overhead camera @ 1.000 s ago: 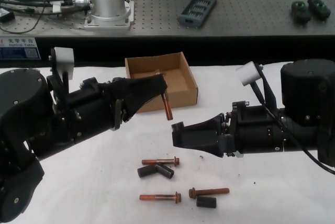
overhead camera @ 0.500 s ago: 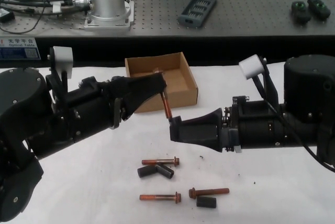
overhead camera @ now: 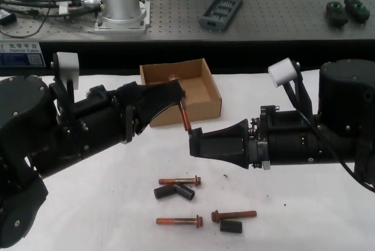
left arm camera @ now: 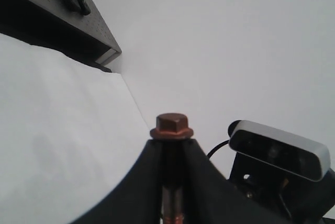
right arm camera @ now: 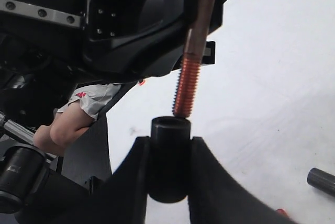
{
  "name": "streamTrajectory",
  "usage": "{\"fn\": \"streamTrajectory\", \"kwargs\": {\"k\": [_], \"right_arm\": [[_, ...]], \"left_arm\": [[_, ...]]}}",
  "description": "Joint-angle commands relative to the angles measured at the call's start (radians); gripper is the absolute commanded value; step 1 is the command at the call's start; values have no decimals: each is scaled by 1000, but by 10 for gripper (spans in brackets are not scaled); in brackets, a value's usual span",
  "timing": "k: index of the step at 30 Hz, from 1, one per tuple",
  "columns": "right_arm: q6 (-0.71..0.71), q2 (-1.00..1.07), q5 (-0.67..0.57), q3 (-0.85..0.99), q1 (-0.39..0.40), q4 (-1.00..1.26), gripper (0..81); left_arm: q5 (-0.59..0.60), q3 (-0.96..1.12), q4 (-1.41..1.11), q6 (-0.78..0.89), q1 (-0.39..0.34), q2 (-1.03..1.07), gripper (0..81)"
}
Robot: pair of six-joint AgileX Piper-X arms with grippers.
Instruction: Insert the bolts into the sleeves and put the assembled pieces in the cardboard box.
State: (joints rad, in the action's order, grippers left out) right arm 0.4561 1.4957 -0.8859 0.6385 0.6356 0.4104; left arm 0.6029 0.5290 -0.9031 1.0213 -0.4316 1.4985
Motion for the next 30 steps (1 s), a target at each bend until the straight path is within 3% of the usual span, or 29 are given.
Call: {"fn": "streamTrajectory", "kwargs": {"k": [1, 6, 19, 30], "right_arm": [[-1, 7, -7, 9, 6, 15, 70], [-4, 13, -7, 9, 38, 15, 70], [-4, 13, -7, 9, 38, 15, 70], [-7, 13, -7, 9, -8, 15, 70]], "left_arm": [[13, 7, -18, 17, -13, -8, 6], [59, 7, -13, 11, -19, -8, 6], [-7, 7, 0, -36, -19, -8, 6], [-41, 7, 11, -44, -19, -8, 6]]}}
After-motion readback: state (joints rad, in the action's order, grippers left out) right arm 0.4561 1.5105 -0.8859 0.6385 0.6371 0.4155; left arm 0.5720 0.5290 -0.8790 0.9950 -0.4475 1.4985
